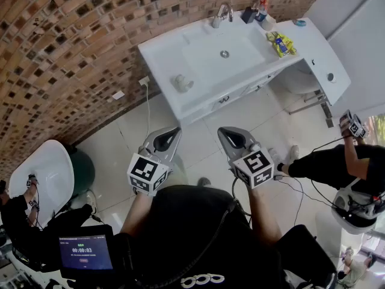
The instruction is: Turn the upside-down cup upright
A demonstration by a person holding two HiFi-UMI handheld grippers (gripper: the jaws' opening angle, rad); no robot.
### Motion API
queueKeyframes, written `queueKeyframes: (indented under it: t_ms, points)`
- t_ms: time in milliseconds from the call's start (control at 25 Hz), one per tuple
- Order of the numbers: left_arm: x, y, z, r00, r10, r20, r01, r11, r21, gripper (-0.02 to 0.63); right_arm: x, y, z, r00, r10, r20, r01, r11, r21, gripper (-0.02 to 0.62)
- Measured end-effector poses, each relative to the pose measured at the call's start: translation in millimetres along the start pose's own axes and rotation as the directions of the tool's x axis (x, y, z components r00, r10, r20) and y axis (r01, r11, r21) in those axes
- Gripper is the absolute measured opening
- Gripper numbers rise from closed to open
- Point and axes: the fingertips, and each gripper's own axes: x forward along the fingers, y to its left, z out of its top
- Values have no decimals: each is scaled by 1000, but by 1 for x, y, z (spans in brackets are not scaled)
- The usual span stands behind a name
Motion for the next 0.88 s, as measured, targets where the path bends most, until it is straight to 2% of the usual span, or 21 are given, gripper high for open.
queueKeyframes:
  t_ms: [160,240,400,640,720,880]
  points:
    - [18,57,20,999,-42,-9,42,999,16,15,62,-24,25,998,1,-57,2,999,53,-8]
    - [24,80,23,997,-71,-21,71,997,13,15,91,-30,37,997,8,-76,-2,997,76,40]
    - [34,121,25,993,-110,-40,110,994,9,15,139,-35,56,995,6,-97,2,996,87,41]
    - [47,155,28,990,-132,-47,131,991,-25,15,175,-45,60,988,0,-154,15,995,95,49]
    - [53,162,29,990,-130,-50,128,991,-35,15,184,-55,57,984,-7,-176,21,997,76,49]
    - [69,172,30,993,-101,-62,99,994,-37,15,204,-79,38,974,-19,-224,10,999,-41,49]
